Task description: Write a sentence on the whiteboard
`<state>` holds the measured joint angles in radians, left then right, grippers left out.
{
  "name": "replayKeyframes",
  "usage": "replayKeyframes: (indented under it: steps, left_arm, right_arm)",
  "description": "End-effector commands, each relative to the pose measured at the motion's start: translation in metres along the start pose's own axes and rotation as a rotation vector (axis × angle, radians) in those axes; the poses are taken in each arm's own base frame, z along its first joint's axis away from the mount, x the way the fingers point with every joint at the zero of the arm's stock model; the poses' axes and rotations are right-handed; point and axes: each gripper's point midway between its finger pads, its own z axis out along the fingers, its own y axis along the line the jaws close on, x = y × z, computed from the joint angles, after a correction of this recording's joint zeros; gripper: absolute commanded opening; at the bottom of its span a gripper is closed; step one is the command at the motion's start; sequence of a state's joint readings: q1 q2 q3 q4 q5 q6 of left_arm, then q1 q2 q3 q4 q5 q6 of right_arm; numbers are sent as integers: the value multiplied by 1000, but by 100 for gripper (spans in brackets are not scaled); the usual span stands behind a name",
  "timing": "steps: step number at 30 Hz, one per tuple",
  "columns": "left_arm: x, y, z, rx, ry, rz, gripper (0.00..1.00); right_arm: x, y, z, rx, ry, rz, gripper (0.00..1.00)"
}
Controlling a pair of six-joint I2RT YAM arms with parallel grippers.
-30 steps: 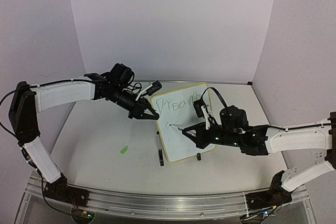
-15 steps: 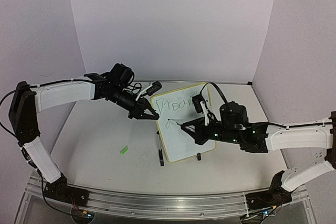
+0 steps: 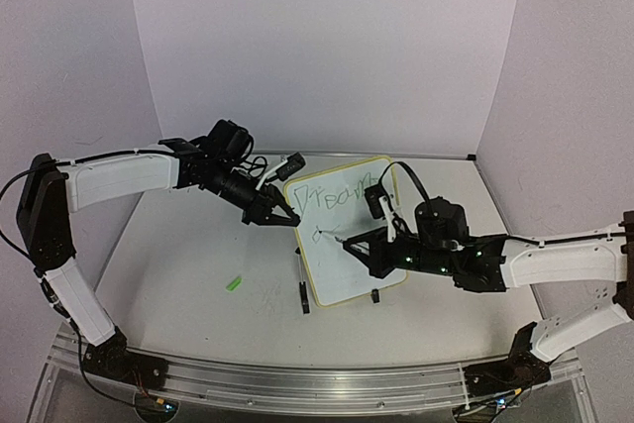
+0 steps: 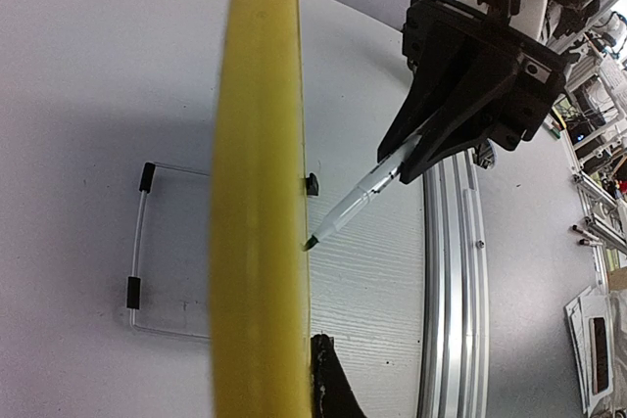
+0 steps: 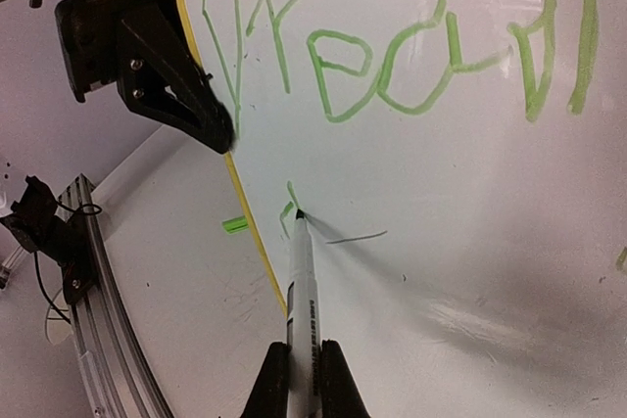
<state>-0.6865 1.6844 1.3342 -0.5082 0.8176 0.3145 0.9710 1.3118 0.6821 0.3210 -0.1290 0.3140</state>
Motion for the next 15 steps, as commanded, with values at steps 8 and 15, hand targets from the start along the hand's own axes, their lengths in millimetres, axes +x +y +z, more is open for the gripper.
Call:
replayKeyframes:
  steps: [8, 15]
  left_arm:
    - [33, 3, 9, -22, 112, -44, 0]
    - [33, 3, 10, -21, 113, -44, 0]
  right_arm:
    - [1, -14, -11, 64, -30, 36, 0]
    - [-23, -1, -22, 21, -88, 18, 0]
